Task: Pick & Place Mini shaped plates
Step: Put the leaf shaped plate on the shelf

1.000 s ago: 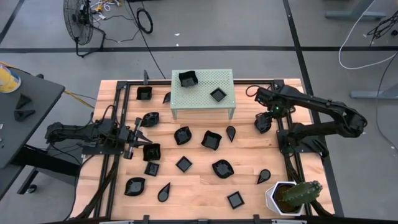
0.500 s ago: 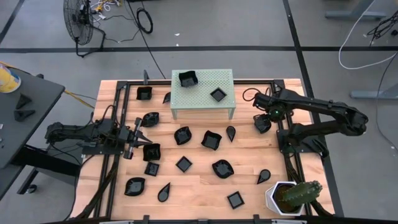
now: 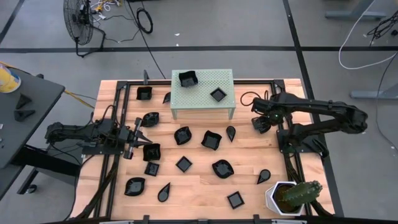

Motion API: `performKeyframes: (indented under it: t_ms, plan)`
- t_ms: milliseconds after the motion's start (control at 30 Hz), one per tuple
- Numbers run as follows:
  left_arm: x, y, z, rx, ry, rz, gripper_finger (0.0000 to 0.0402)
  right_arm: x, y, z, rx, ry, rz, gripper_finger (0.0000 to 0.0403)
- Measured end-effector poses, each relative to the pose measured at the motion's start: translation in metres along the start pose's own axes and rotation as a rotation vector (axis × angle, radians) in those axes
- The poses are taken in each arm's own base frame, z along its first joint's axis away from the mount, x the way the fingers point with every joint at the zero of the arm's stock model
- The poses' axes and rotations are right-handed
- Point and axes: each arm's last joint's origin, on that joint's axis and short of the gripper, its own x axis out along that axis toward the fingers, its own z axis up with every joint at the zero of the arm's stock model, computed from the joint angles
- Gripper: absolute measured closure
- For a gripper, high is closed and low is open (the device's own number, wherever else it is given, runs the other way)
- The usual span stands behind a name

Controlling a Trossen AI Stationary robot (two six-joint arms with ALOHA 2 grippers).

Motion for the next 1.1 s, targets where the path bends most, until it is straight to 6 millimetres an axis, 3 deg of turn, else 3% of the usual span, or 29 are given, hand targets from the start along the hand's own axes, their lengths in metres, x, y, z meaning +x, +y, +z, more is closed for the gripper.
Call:
performKeyframes:
  t_ms: [267,467,767,1100]
  plan:
    - [0.000,0.000,0.000,0.000,0.000,0.000,0.0378,0.007,0.025,-0.005,-0.230,-0.038,0.042,0.0197]
    - [0.000,0.000,0.000,0.000,0.000,0.000,0.0378,0.009,0.029,-0.009,-0.353,-0.060,0.014,0.0197]
    - [0.000,0.000,0.000,0.000,0.000,0.000,0.0378,0.012,0.041,-0.025,-0.477,-0.073,-0.023,0.0197]
    - [0.000,0.000,0.000,0.000,0.000,0.000,0.0378,0.030,0.057,-0.034,-0.560,-0.041,-0.141,0.0197]
